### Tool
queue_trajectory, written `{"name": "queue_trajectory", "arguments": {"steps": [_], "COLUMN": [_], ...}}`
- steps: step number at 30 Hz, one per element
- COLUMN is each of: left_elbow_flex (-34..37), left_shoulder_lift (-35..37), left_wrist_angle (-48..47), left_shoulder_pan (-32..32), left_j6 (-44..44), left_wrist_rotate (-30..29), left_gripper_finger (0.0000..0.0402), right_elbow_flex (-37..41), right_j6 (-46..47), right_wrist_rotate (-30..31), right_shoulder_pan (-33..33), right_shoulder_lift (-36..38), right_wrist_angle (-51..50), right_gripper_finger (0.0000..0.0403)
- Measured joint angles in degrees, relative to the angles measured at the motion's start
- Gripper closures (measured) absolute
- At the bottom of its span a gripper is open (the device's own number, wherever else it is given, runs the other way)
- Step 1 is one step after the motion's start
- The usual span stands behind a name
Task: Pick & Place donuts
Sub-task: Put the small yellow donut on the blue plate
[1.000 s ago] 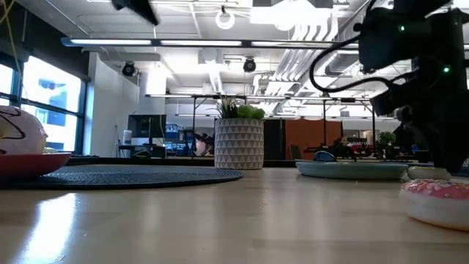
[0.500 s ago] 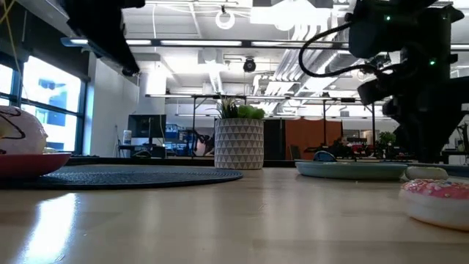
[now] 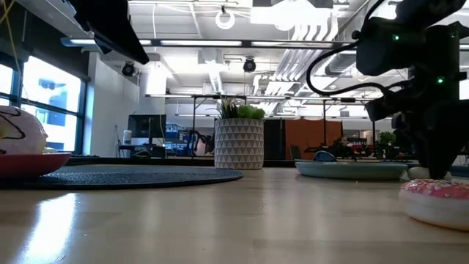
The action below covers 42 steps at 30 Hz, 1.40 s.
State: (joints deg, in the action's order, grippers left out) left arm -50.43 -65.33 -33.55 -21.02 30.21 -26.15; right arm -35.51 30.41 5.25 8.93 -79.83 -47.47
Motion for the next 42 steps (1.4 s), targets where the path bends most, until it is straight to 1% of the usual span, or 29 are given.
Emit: {"name": "queue_trajectory", "arguments": {"steps": [2, 5, 7, 8, 10, 13, 14, 15, 17, 19, 20, 21, 22, 26, 31, 34, 36, 38, 42], "left_elbow_flex": [0.0, 0.0, 0.0, 0.0, 0.0, 0.0, 0.0, 0.0, 0.0, 0.0, 0.0, 0.0, 0.0, 0.0, 0.0, 0.0, 0.0, 0.0, 0.0], "left_shoulder_lift": [0.0, -0.5, -0.9, -1.15, -1.35, -1.28, -1.28, -1.28, -1.28, -1.28, -1.28, -1.28, -1.28, -1.28, -1.28, -1.28, -1.28, -1.28, -1.28], "left_wrist_angle": [0.0, 0.02, 0.02, 0.1, -0.36, -0.29, -0.32, -0.37, -0.27, -0.3, -0.18, -0.11, -0.11, 0.37, 0.47, 0.47, 0.47, 0.47, 0.47], "left_shoulder_pan": [0.0, 0.0, 0.01, 0.0, 0.0, 0.0, 0.02, 0.02, 0.02, 0.02, 0.02, 0.02, 0.02, 0.02, 0.02, 0.02, 0.02, 0.02, 0.02], "left_j6": [0.01, -0.17, -0.37, -0.39, -0.38, -0.38, -0.37, -0.38, -0.37, -0.38, -0.37, -0.37, -0.37, 0.08, 0.07, 0.07, 0.07, 0.07, 0.07], "left_wrist_rotate": [0.02, 0.43, 0.47, 0.48, 0.56, 0.53, 0.48, 0.11, -0.63, -1.18, -1.32, -1.37, -1.3, 0.63, 1.31, 1.11, 0.66, -0.1, -0.39], "left_gripper_finger": [0.0397, 0.0397, 0.0397, 0.0397, 0.0397, 0.0397, 0.0397, 0.0397, 0.0397, 0.0397, 0.0397, 0.0397, 0.0397, 0.0396, 0.038, 0.0356, 0.0337, 0.0319, 0.0294], "right_elbow_flex": [-0.08, -0.66, -1.69, -2.46, -4.82, -9.26, -10.52, -11.69, -12.94, -12.81, -12.31, -11.74, -11.17, -8.23, -6.69, -6.67, -6.67, -6.67, -6.67], "right_j6": [-0.55, -1.84, -3.31, -3.8, -3.87, -6.17, -7.83, -10.03, -14.06, -16.58, -17.83, -19.1, -20.25, -24.34, -24.88, -28.48, -30.58, -30.53, -30.73], "right_wrist_rotate": [-0.45, -0.99, -3.28, -4.5, -5.69, -3.54, -1.85, 1.25, 9.98, 19.34, 22.05, 23.15, 22.78, 16.54, 12.35, 9.44, 9.75, 9.47, 4.47], "right_shoulder_pan": [0.0, 0.0, 0.09, 0.11, 0.15, 0.17, 0.11, -0.09, -0.93, -2.64, -3.95, -5.55, -7.41, -15.04, -21.53, -23.14, -23.84, -24.71, -25.44], "right_shoulder_lift": [0.0, -0.04, -0.04, -0.05, -0.04, -0.04, -0.04, -0.04, -0.04, -0.04, -0.04, -0.04, -0.04, -0.04, -0.04, -0.04, -0.04, -0.04, -0.04], "right_wrist_angle": [-0.01, -0.69, -1.73, -2.32, -3.42, -5.2, -5.34, -4.96, -1.87, 2.55, 5.32, 7.84, 10.13, 16.27, 16.66, 16.77, 16.73, 16.76, 16.31], "right_gripper_finger": [0.0305, 0.0356, 0.0387, 0.0392, 0.0385, 0.038, 0.0384, 0.039, 0.0396, 0.0393, 0.0391, 0.0389, 0.0389, 0.0397, 0.0392, 0.0397, 0.0398, 0.0396, 0.0384]}}
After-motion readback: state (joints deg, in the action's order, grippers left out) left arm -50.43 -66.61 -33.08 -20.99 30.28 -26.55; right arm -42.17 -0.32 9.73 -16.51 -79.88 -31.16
